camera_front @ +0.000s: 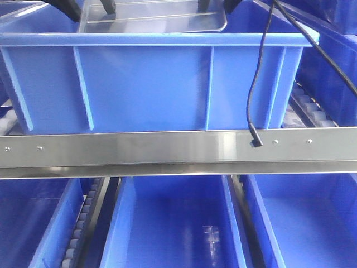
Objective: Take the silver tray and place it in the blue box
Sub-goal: 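Lower the tray into the blue bin and open both grippers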
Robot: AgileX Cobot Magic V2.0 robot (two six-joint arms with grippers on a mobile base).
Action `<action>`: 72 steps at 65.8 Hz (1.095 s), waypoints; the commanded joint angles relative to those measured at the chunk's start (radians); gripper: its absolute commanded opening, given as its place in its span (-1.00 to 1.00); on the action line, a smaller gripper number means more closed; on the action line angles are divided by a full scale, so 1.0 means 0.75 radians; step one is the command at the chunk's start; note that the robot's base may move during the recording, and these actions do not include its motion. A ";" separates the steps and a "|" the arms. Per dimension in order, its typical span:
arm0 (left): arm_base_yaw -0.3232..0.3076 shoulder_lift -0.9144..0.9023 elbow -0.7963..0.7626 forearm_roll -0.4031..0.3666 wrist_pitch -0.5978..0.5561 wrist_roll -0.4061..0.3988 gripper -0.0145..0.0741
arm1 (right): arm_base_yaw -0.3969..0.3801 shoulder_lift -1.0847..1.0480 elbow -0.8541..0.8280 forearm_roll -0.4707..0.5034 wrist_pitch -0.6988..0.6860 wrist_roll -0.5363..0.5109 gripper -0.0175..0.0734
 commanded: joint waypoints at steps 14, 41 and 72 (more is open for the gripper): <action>0.000 -0.071 -0.054 -0.056 -0.134 -0.004 0.04 | -0.002 -0.082 -0.066 0.037 -0.204 0.007 0.20; 0.045 -0.071 -0.054 -0.070 -0.116 -0.004 0.04 | -0.012 -0.082 -0.066 0.030 -0.203 0.007 0.20; 0.049 -0.071 -0.054 0.015 -0.105 -0.004 0.04 | -0.021 -0.081 -0.066 -0.008 -0.194 0.007 0.20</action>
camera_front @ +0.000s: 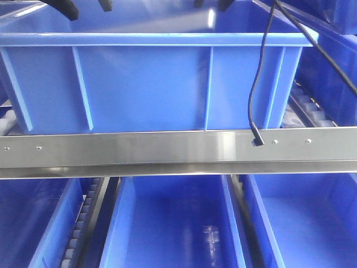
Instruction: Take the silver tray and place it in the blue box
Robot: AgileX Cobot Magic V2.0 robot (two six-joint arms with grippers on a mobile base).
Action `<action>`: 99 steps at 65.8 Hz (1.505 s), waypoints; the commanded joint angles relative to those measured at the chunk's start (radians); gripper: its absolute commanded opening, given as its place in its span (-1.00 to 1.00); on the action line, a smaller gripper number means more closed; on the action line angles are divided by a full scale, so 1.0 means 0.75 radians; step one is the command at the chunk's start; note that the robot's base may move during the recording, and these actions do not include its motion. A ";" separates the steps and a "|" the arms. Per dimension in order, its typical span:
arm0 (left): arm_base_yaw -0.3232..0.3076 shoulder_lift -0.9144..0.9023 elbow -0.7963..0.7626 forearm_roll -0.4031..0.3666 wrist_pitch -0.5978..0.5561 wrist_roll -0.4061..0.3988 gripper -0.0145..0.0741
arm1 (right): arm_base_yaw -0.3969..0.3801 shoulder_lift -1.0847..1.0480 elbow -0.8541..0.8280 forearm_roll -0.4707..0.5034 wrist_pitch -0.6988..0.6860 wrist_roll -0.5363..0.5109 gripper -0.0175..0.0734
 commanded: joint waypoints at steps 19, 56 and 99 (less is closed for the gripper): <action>0.011 -0.071 -0.049 0.017 -0.078 -0.004 -0.09 | -0.008 -0.082 -0.063 -0.041 -0.140 0.007 0.14; 0.014 -0.098 -0.043 0.020 0.004 -0.004 -0.67 | -0.005 -0.115 -0.027 -0.038 -0.132 -0.095 -0.50; 0.005 -0.816 0.993 0.000 -0.816 0.001 -0.66 | -0.005 -0.723 1.063 -0.250 -1.332 -0.179 -0.50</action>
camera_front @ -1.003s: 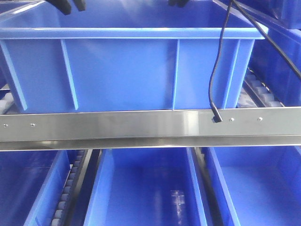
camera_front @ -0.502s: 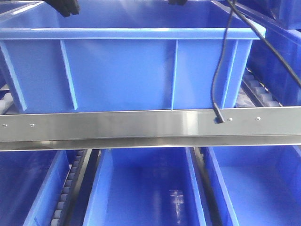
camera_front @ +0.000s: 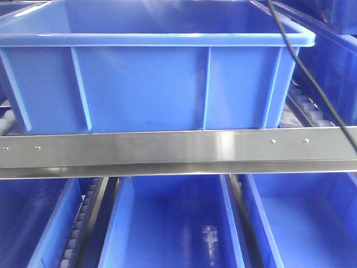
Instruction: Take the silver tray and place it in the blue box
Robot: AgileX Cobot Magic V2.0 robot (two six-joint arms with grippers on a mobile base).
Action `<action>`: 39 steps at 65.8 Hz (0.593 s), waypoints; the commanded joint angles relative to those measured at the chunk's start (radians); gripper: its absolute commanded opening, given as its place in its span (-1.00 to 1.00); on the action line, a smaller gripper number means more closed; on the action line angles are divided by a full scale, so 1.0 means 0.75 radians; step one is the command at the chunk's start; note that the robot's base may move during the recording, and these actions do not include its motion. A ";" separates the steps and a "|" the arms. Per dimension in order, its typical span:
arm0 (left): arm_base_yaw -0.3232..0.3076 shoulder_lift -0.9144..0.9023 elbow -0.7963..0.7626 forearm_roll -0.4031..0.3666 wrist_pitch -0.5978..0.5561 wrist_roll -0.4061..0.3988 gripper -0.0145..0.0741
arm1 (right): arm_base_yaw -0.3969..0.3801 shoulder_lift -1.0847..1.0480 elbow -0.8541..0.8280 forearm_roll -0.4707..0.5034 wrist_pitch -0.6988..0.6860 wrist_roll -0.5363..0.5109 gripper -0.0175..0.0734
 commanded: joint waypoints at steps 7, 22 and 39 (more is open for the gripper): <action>-0.035 -0.342 0.367 0.148 -0.473 0.001 -0.66 | -0.005 -0.235 0.275 -0.262 -0.477 -0.019 -0.50; -0.052 -0.778 0.847 0.197 -0.622 0.001 -0.66 | -0.005 -0.507 0.566 -0.286 -0.532 -0.018 -0.50; -0.052 -1.212 1.104 0.197 -0.618 0.001 -0.67 | -0.005 -0.848 0.825 -0.283 -0.526 -0.018 -0.50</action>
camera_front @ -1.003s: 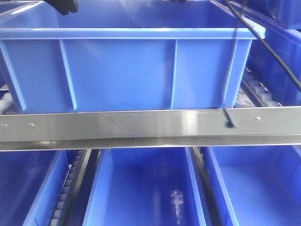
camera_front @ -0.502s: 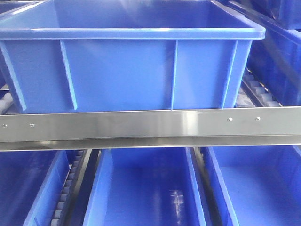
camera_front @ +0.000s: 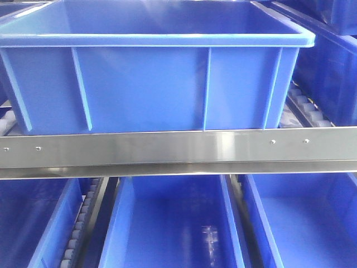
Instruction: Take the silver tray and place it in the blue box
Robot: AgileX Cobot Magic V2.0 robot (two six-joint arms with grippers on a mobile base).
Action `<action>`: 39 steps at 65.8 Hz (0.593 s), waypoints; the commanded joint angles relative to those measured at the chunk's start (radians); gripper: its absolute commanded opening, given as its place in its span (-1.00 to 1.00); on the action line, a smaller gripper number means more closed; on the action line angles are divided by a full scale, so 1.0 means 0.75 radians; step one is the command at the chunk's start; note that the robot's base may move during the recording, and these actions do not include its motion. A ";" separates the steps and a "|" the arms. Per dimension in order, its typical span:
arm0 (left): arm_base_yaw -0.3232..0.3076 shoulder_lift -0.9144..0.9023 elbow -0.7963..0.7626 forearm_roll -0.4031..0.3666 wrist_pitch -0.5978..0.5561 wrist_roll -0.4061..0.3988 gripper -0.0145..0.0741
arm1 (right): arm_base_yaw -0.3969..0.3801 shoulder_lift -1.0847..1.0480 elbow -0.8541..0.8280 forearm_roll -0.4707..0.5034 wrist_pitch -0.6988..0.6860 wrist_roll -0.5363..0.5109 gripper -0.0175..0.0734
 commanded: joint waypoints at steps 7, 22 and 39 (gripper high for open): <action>-0.010 -0.196 0.016 0.008 -0.100 0.001 -0.67 | -0.005 -0.228 0.085 0.041 -0.031 -0.015 -0.50; -0.010 -0.372 0.020 0.005 0.060 0.001 -0.67 | -0.005 -0.520 0.103 0.108 0.340 -0.015 -0.49; -0.010 -0.438 0.020 -0.028 0.049 0.001 -0.67 | -0.005 -0.780 0.103 0.108 0.558 -0.015 -0.49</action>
